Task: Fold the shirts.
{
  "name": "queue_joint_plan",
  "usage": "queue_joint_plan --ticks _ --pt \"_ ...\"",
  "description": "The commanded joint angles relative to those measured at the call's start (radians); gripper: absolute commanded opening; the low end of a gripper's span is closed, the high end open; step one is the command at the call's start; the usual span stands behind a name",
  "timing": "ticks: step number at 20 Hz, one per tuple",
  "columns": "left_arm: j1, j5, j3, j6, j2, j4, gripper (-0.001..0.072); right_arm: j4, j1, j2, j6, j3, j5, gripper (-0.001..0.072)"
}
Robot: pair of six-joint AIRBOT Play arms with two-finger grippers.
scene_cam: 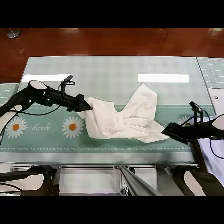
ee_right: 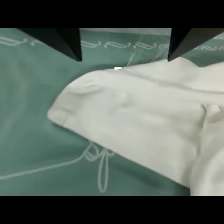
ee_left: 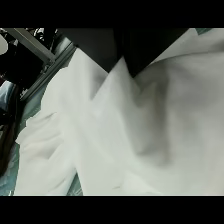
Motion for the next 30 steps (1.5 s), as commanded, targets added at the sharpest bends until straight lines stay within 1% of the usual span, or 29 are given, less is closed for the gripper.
queue_joint_plan --ticks 1,3,5,7,9,10,11,12,13,14,15,16,17,20,21,22,23,24,25,26,27,28,30 --pt "-0.002 -0.012 0.037 0.011 -0.006 -0.006 0.0025 0.002 0.083 -0.016 0.030 -0.049 -0.028 0.0617" --pt "-0.007 -0.012 0.037 0.010 -0.006 -0.006 0.0025 0.032 0.122 -0.068 0.030 -0.049 -0.069 0.0617" --pt "-0.013 -0.015 0.037 0.010 -0.006 -0.007 0.0025 0.104 0.150 -0.134 0.027 -0.049 -0.154 0.0617" --pt "-0.018 -0.019 0.037 0.010 -0.006 -0.007 0.0025 0.189 0.167 -0.198 0.001 -0.029 -0.255 0.0617" --pt "-0.024 -0.031 0.037 0.011 -0.006 -0.007 0.0025 0.237 0.166 -0.258 -0.040 0.013 -0.309 0.0617" --pt "-0.024 -0.039 0.037 0.011 -0.006 -0.007 0.0025 0.240 0.167 -0.300 -0.046 0.037 -0.303 0.0577" --pt "-0.024 -0.043 0.037 0.011 -0.006 -0.007 0.0025 0.258 0.167 -0.339 -0.076 0.055 -0.271 0.0416" --pt "-0.024 -0.044 0.037 0.011 -0.006 -0.007 0.0025 0.286 0.166 -0.374 -0.124 0.071 -0.244 0.0202" --pt "-0.024 -0.045 0.037 0.011 -0.004 -0.008 0.0025 0.318 0.166 -0.393 -0.188 0.089 -0.229 0.0027" --pt "-0.022 -0.045 0.037 0.016 0.003 -0.017 0.0025 0.333 0.166 -0.395 -0.220 0.119 -0.215 0.0023" --pt "-0.013 -0.053 0.037 0.040 0.015 -0.048 0.0025 0.330 0.166 -0.390 -0.227 0.169 -0.190 0.0022" --pt "0.003 -0.061 0.037 0.069 0.035 -0.103 0.0025 0.314 0.164 -0.379 -0.227 0.230 -0.167 0.0022" --pt "0.029 -0.064 0.038 0.105 0.066 -0.188 0.0025 0.293 0.163 -0.362 -0.224 0.315 -0.148 0.0021" --pt "0.127 -0.061 0.081 0.206 0.207 -0.463 0.0024 0.226 0.163 -0.314 -0.177 0.649 -0.115 0.0021" --pt "0.159 -0.056 0.118 0.240 0.258 -0.531 0.0024 0.227 0.163 -0.300 -0.186 0.773 -0.119 0.0021" --pt "0.195 -0.047 0.171 0.247 0.315 -0.587 0.0024 0.231 0.164 -0.282 -0.209 0.908 -0.135 0.0021" --pt "0.229 -0.031 0.230 0.247 0.365 -0.608 0.0023 0.228 0.164 -0.260 -0.210 1.035 -0.161 0.0021" --pt "0.267 0.000 0.303 0.246 0.416 -0.583 0.0023 0.222 0.164 -0.242 -0.207 1.144 -0.177 0.0021" --pt "0.304 0.035 0.374 0.228 0.460 -0.517 0.0022 0.188 0.163 -0.224 -0.193 1.251 -0.178 0.0021" --pt "0.338 0.079 0.447 0.167 0.505 -0.404 0.0022 0.143 0.164 -0.207 -0.179 1.332 -0.170 0.0021" --pt "0.365 0.106 0.518 0.082 0.546 -0.265 0.0022 0.121 0.164 -0.182 -0.172 1.398 -0.155 0.0021" --pt "0.387 0.105 0.580 0.010 0.580 -0.140 0.0022 0.114 0.164 -0.153 -0.173 1.434 -0.146 0.0021" --pt "0.407 0.084 0.681 -0.099 0.653 0.087 0.0022 0.100 0.164 -0.075 -0.177 1.459 -0.140 0.0021"
